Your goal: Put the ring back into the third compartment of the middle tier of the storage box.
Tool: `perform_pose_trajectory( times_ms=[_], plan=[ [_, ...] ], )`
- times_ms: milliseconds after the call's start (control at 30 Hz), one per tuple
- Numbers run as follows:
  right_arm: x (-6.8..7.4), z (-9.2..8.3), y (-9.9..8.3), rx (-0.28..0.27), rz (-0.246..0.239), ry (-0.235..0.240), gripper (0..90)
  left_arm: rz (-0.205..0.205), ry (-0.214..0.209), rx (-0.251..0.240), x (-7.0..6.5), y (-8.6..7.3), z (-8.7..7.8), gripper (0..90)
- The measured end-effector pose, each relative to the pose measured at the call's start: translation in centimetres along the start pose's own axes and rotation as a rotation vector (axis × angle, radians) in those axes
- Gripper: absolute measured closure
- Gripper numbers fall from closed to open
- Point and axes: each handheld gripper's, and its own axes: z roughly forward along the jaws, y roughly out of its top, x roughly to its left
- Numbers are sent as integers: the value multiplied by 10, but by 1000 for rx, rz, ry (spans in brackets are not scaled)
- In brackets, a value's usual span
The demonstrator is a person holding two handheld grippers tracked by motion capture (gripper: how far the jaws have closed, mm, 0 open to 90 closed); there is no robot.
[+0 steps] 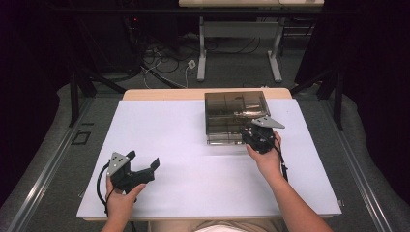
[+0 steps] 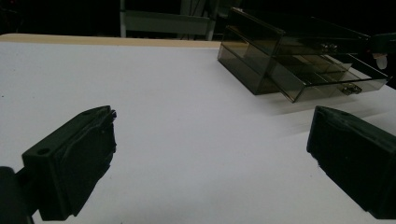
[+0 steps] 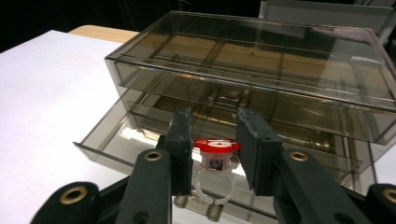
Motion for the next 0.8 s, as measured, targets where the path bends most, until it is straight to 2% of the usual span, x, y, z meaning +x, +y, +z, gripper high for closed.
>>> perform_pose_trajectory(
  times_ms=[800],
  plan=[
    [-24,7,-2,21,32,-53,671,-1,1,0,0,0,0,13]
  ],
)
